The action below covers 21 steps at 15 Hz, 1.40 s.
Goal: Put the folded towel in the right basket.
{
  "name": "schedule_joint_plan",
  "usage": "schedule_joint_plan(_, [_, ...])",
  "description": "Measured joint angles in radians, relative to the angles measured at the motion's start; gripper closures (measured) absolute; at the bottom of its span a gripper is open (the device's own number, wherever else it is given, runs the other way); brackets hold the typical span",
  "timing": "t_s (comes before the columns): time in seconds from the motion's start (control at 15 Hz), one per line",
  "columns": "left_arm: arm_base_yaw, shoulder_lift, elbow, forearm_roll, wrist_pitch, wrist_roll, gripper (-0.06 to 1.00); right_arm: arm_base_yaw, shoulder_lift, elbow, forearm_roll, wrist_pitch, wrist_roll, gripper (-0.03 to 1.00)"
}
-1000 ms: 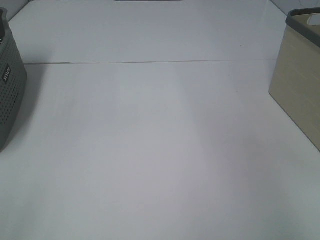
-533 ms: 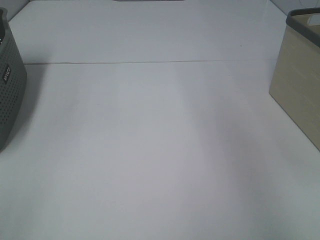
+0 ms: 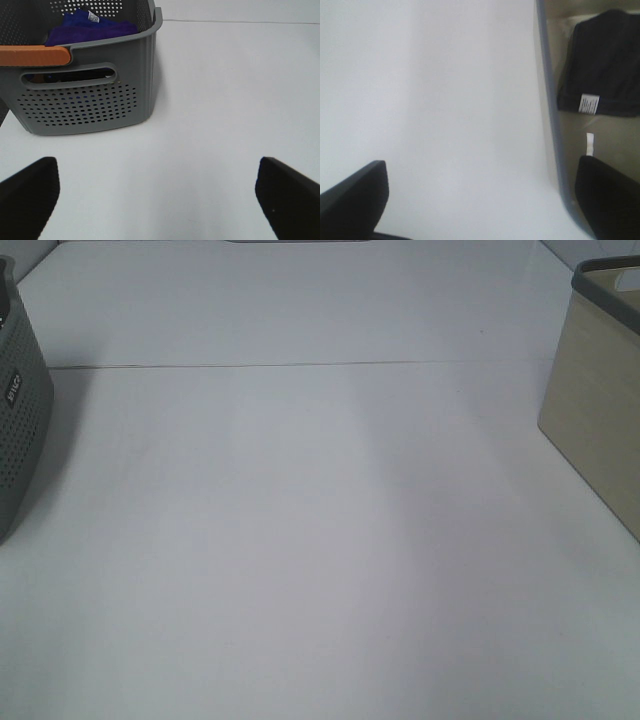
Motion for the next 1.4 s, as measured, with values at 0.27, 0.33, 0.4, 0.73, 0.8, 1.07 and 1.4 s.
schedule_joint_plan(0.27, [0.0, 0.0, 0.0, 0.0, 0.0, 0.0, -0.05, 0.0, -0.368, 0.373, -0.045, -0.081, 0.002, -0.01])
schedule_joint_plan(0.33, [0.0, 0.0, 0.0, 0.0, 0.0, 0.0, -0.05, 0.0, -0.457, 0.442, -0.07, -0.097, 0.004, -0.01])
schedule_joint_plan(0.4, [0.0, 0.0, 0.0, 0.0, 0.0, 0.0, -0.05, 0.0, -0.525, 0.502, -0.103, -0.097, 0.015, -0.01])
schedule_joint_plan(0.73, [0.0, 0.0, 0.0, 0.0, 0.0, 0.0, -0.05, 0.0, -0.785, 0.69, -0.23, -0.097, 0.128, -0.01])
schedule_joint_plan(0.8, [0.0, 0.0, 0.0, 0.0, 0.0, 0.0, -0.05, 0.0, -0.829, 0.713, -0.227, -0.096, 0.135, -0.01])
schedule_joint_plan(1.07, [0.0, 0.0, 0.0, 0.0, 0.0, 0.0, -0.05, 0.067, -0.91, 0.726, -0.222, -0.082, 0.14, -0.01])
schedule_joint_plan(1.4, [0.0, 0.0, 0.0, 0.0, 0.0, 0.0, -0.05, 0.103, -1.111, 0.743, -0.231, -0.065, 0.192, 0.0])
